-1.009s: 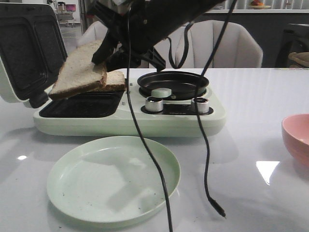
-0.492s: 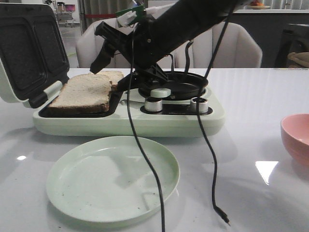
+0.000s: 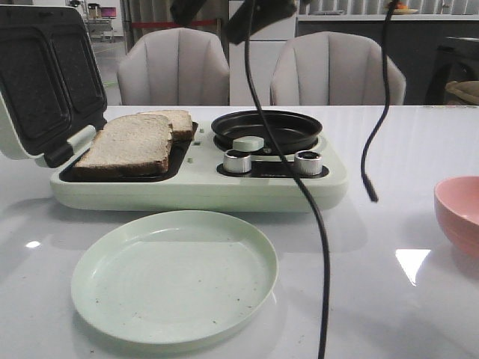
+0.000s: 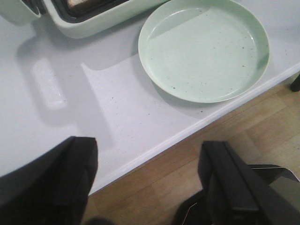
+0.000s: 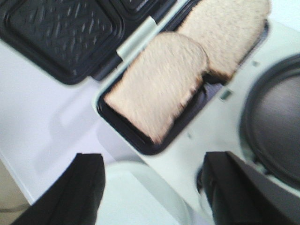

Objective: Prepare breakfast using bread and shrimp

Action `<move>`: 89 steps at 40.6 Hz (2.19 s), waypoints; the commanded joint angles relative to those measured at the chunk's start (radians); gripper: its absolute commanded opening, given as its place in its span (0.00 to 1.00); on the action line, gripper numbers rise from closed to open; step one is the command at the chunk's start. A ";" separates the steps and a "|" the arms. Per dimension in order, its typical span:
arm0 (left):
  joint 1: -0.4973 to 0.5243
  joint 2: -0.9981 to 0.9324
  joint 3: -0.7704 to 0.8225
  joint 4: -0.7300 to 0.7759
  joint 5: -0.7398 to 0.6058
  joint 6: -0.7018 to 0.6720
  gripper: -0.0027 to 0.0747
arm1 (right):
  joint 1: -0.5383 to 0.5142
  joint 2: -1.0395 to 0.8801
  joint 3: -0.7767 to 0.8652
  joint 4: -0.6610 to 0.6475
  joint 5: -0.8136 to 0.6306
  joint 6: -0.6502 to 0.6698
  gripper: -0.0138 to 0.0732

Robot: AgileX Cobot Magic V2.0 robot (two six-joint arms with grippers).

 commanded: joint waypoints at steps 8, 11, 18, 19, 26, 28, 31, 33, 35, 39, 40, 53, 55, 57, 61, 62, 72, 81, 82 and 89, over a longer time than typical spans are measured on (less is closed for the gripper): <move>-0.008 0.001 -0.029 0.008 -0.056 -0.001 0.70 | 0.075 -0.335 0.230 -0.360 -0.020 0.235 0.79; -0.008 0.001 -0.029 0.008 -0.056 -0.001 0.70 | 0.075 -0.403 0.317 -0.369 -0.022 0.236 0.79; -0.008 0.001 -0.029 0.008 -0.056 -0.001 0.70 | 0.075 -0.574 0.555 -0.373 -0.064 0.237 0.79; -0.008 0.001 -0.029 0.008 -0.056 -0.001 0.70 | 0.075 -0.602 0.583 -0.373 -0.070 0.237 0.79; -0.008 0.001 -0.029 0.008 -0.056 -0.001 0.70 | 0.072 -0.772 0.778 -0.373 -0.079 0.241 0.79; -0.008 0.001 -0.029 0.008 -0.056 -0.001 0.70 | 0.072 -0.823 0.822 -0.373 -0.078 0.244 0.79; -0.008 0.001 -0.029 0.008 -0.056 -0.001 0.70 | 0.072 -0.912 0.884 -0.373 -0.079 0.249 0.79; -0.008 0.001 -0.029 0.008 -0.056 -0.001 0.70 | 0.072 -0.962 0.919 -0.373 -0.080 0.255 0.79; -0.008 0.001 -0.029 0.008 -0.056 -0.001 0.70 | 0.072 -1.018 0.949 -0.373 -0.078 0.261 0.79; -0.008 0.001 -0.029 0.008 -0.056 -0.001 0.70 | 0.072 -1.115 1.003 -0.375 -0.080 0.261 0.79; -0.008 0.001 -0.029 0.008 -0.056 -0.001 0.70 | 0.072 -1.141 1.014 -0.374 -0.080 0.261 0.79; -0.008 0.001 -0.029 0.008 -0.056 -0.001 0.70 | 0.072 -1.280 1.060 -0.374 -0.079 0.261 0.79; -0.008 0.001 -0.029 0.008 -0.056 -0.001 0.70 | 0.072 -1.280 1.060 -0.374 -0.079 0.261 0.79; -0.008 0.001 -0.029 0.008 -0.060 -0.001 0.70 | 0.072 -1.280 1.060 -0.374 -0.079 0.261 0.79; -0.008 0.001 -0.029 0.008 -0.072 -0.001 0.70 | 0.072 -1.280 1.060 -0.374 -0.079 0.261 0.79; -0.008 0.003 -0.029 0.008 -0.082 -0.001 0.70 | 0.072 -1.280 1.060 -0.374 -0.079 0.261 0.79; -0.008 0.009 -0.037 -0.003 -0.147 -0.003 0.66 | 0.072 -1.280 1.060 -0.374 -0.079 0.261 0.79; -0.008 0.113 -0.136 0.045 -0.016 -0.003 0.35 | 0.072 -1.280 1.060 -0.374 -0.079 0.267 0.79; -0.008 0.126 -0.144 0.045 -0.002 -0.003 0.32 | 0.072 -1.280 1.060 -0.374 -0.079 0.267 0.79; -0.008 0.242 -0.183 0.066 0.021 -0.003 0.17 | 0.072 -1.280 1.060 -0.374 -0.079 0.267 0.79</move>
